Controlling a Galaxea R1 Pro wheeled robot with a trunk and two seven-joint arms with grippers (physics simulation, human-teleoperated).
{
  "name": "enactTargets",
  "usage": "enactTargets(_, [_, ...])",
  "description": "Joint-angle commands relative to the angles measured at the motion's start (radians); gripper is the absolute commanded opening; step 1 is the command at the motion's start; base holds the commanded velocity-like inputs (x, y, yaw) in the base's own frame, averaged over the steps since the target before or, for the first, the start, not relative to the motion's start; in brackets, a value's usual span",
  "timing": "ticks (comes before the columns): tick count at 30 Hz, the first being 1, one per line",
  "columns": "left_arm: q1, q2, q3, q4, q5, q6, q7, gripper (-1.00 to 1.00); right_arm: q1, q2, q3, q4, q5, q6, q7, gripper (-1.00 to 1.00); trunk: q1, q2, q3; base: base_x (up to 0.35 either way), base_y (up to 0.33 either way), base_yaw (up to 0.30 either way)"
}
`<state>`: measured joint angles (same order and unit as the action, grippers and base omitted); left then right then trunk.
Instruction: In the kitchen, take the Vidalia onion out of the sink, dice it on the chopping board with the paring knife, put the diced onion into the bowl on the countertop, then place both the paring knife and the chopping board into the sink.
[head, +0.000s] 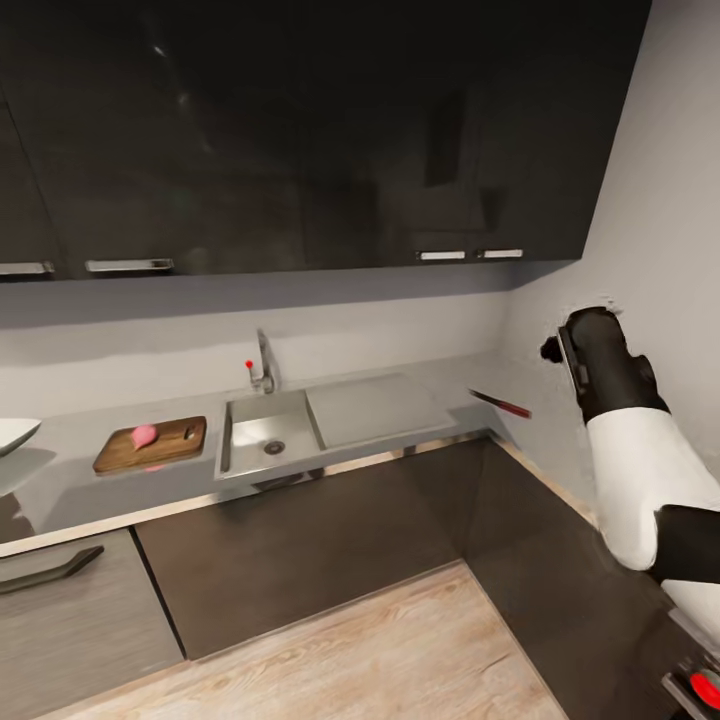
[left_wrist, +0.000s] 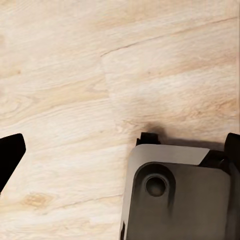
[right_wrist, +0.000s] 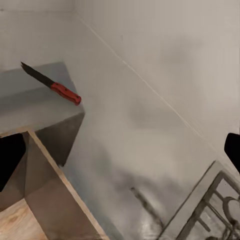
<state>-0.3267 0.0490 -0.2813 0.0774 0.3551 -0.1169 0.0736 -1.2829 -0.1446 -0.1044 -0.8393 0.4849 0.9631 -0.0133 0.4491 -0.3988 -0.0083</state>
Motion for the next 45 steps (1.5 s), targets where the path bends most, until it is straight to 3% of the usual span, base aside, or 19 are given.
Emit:
enactTargets(1, [-0.002, -0.001, -0.009, 0.004, 0.007, -0.006, 0.000, 1.00, -0.004, -0.019, -0.001, 0.015, -0.011, 0.003, 0.032, 1.00, 0.001, -0.001, -0.001, 0.311, 0.000, 0.000])
enactTargets(3, [-0.002, -0.002, -0.009, 0.004, 0.007, -0.006, 0.000, 1.00, -0.012, -0.063, -0.002, 0.048, -0.017, 0.003, 0.156, 1.00, 0.001, -0.001, -0.001, 0.314, 0.000, 0.000])
enactTargets(5, [-0.002, -0.003, -0.009, 0.004, 0.007, -0.006, 0.000, 1.00, -0.015, -0.081, 0.000, 0.059, -0.016, 0.004, 0.233, 1.00, 0.001, -0.001, -0.001, 0.317, 0.000, 0.000])
enactTargets(10, [-0.002, -0.002, -0.008, 0.004, 0.007, -0.006, 0.000, 1.00, -0.017, -0.114, 0.017, 0.075, 0.025, 0.005, 0.362, 1.00, 0.001, -0.001, -0.001, 0.318, 0.000, 0.000])
enactTargets(14, [-0.002, -0.001, -0.007, 0.004, 0.007, -0.006, 0.000, 1.00, -0.017, -0.122, 0.019, 0.080, 0.040, 0.005, 0.434, 1.00, 0.001, -0.001, -0.001, 0.319, 0.000, 0.000])
enactTargets(25, [-0.002, 0.000, -0.007, 0.004, 0.007, -0.006, 0.000, 1.00, -0.015, -0.124, 0.020, 0.111, 0.095, 0.003, 0.469, 1.00, 0.001, -0.001, -0.001, 0.319, 0.000, 0.029])
enactTargets(28, [-0.002, 0.001, -0.007, 0.004, 0.007, -0.006, 0.000, 1.00, -0.013, -0.124, 0.020, 0.128, 0.141, -0.013, 0.470, 1.00, 0.001, -0.001, -0.001, 0.319, -0.028, 0.149])
enactTargets(33, [-0.002, 0.001, -0.007, 0.004, 0.007, -0.006, 0.001, 1.00, -0.012, -0.125, 0.018, 0.171, 0.168, -0.046, 0.471, 1.00, 0.001, -0.001, -0.001, 0.319, -0.074, 0.052])
enactTargets(36, [-0.002, 0.002, -0.007, 0.004, 0.007, -0.006, 0.001, 1.00, -0.012, -0.140, 0.017, 0.217, 0.175, -0.092, 0.472, 1.00, 0.001, -0.001, -0.001, 0.301, -0.092, 0.013])
enactTargets(40, [-0.002, 0.002, -0.007, 0.004, 0.007, -0.006, 0.001, 1.00, -0.012, -0.186, 0.015, 0.313, 0.176, -0.198, 0.483, 1.00, 0.001, -0.001, -0.001, 0.082, -0.047, 0.002])
enactTargets(45, [-0.002, 0.001, -0.007, 0.004, 0.007, -0.006, 0.001, 1.00, -0.012, -0.231, 0.014, 0.368, 0.177, -0.270, 0.567, 1.00, 0.001, -0.001, -0.001, 0.013, -0.016, 0.000])
